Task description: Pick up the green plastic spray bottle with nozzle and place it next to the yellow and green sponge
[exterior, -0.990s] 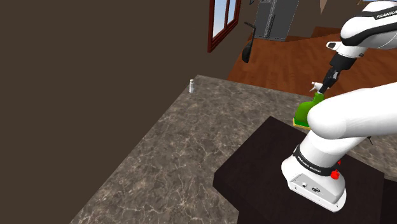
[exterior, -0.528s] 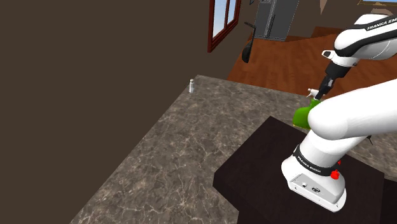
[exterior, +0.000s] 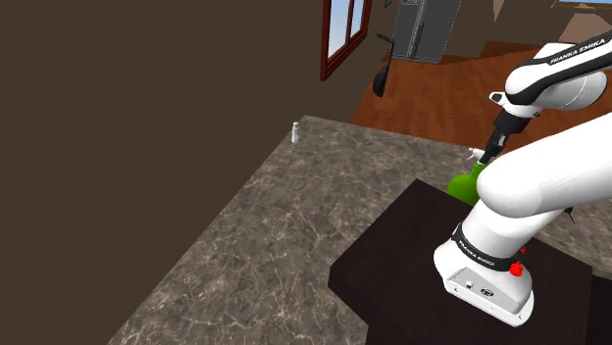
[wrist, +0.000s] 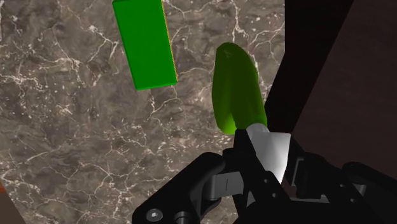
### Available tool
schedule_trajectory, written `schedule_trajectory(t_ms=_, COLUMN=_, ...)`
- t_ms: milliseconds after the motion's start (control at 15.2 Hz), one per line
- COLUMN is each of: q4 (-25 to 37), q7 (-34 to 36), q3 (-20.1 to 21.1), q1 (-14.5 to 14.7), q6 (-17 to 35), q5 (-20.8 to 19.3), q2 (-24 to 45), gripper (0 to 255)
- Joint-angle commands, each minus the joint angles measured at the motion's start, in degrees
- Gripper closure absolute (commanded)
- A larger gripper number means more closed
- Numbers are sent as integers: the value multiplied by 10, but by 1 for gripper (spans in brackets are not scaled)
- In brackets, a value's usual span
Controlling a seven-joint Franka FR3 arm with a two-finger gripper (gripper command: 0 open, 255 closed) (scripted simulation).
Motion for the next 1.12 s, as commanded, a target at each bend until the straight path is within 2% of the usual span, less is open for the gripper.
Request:
schedule_trajectory(t_ms=0, q4=-3, q7=-3, q3=-20, q1=16, q6=25, q5=1, q2=20, gripper=255)
schedule_trajectory(t_ms=198, q4=-8, q7=-8, q3=-51, q1=39, q6=59, q5=2, q2=47, gripper=255)
schedule_trajectory(t_ms=660, q4=-8, q7=-8, q3=-51, q1=39, q6=59, q5=2, q2=47, gripper=255)
schedule_trajectory(t_ms=726, q4=-8, q7=-8, q3=-51, q1=39, q6=59, q5=2, q2=47, gripper=0)
schedule_trajectory(t_ms=1056, q4=-8, q7=-8, q3=-51, q1=39, q6=59, q5=2, q2=47, gripper=0)
